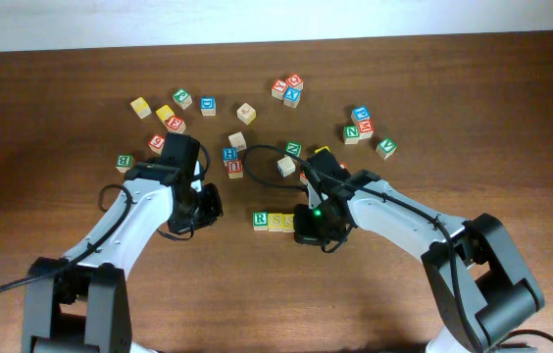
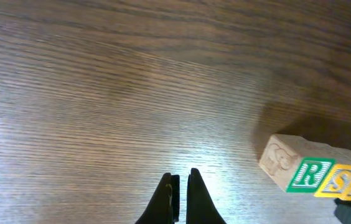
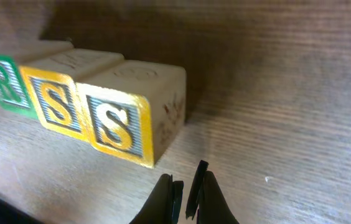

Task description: Spell out RSS

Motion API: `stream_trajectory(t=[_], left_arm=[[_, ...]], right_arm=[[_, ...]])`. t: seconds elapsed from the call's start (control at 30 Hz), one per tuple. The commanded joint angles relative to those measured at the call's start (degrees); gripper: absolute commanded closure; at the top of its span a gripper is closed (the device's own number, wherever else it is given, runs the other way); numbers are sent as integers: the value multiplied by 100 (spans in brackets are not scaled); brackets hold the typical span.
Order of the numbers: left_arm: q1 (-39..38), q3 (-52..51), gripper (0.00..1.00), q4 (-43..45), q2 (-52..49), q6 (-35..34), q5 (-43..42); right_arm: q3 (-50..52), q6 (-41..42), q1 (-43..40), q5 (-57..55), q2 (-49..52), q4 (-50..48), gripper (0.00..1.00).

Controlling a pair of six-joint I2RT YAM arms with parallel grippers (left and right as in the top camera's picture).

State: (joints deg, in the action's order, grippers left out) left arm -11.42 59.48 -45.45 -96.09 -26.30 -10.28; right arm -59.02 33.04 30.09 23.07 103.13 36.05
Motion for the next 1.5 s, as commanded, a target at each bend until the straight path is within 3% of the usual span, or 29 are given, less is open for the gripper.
stream_trajectory(t=[0.0, 1.47], left_arm=[[35, -33, 100, -9, 61, -68, 177], [35, -37, 100, -31, 61, -66, 153]], right_arm=[[15, 48, 28, 50, -81, -74, 96], [22, 404, 201, 28, -74, -363, 96]])
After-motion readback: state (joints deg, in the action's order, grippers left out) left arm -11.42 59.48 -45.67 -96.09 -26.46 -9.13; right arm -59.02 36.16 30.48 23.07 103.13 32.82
